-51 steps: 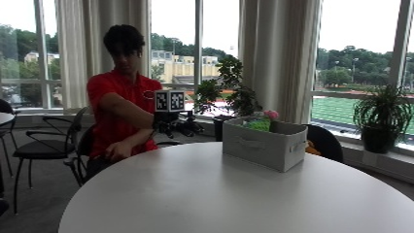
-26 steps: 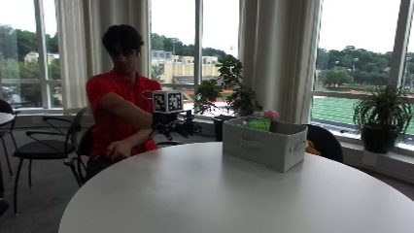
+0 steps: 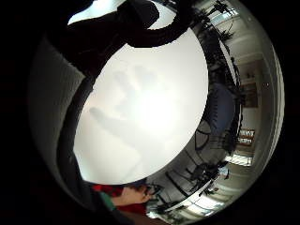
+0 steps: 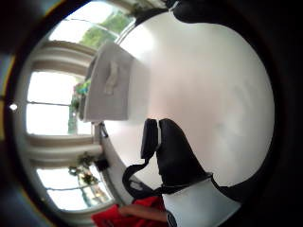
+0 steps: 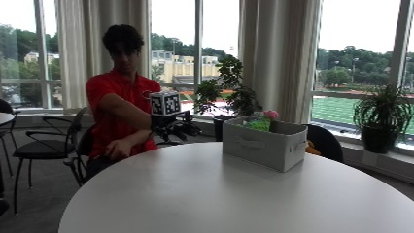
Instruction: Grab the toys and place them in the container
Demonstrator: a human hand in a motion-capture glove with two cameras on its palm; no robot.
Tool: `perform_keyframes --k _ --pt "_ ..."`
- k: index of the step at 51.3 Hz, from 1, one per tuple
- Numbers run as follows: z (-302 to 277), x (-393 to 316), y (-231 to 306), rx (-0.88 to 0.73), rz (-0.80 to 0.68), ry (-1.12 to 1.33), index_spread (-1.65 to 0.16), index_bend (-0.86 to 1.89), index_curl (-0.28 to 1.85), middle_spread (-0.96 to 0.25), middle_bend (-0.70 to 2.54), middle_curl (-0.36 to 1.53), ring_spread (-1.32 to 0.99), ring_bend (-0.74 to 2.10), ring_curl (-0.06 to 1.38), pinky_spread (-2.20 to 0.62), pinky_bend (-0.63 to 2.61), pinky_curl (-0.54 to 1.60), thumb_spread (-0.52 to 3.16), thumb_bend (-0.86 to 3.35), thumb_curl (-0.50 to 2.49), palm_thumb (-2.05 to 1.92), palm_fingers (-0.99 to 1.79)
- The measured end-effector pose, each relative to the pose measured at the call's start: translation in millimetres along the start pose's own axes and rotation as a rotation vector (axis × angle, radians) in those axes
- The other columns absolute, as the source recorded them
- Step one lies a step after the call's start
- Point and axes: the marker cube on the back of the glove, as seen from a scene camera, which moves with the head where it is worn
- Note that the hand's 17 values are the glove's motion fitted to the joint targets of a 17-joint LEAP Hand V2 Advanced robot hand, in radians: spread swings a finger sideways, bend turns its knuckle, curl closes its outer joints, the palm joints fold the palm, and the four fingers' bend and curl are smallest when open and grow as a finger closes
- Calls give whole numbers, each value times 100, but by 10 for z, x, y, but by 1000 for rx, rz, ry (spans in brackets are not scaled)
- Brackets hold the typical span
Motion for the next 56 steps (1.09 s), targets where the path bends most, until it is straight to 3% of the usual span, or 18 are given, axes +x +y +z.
perform_keyframes --k 56 --pt "-45 106 81 15 -13 -3 -41 17 32 -15 17 30 -17 30 36 8 84 33 126 -1 33 1 -4"
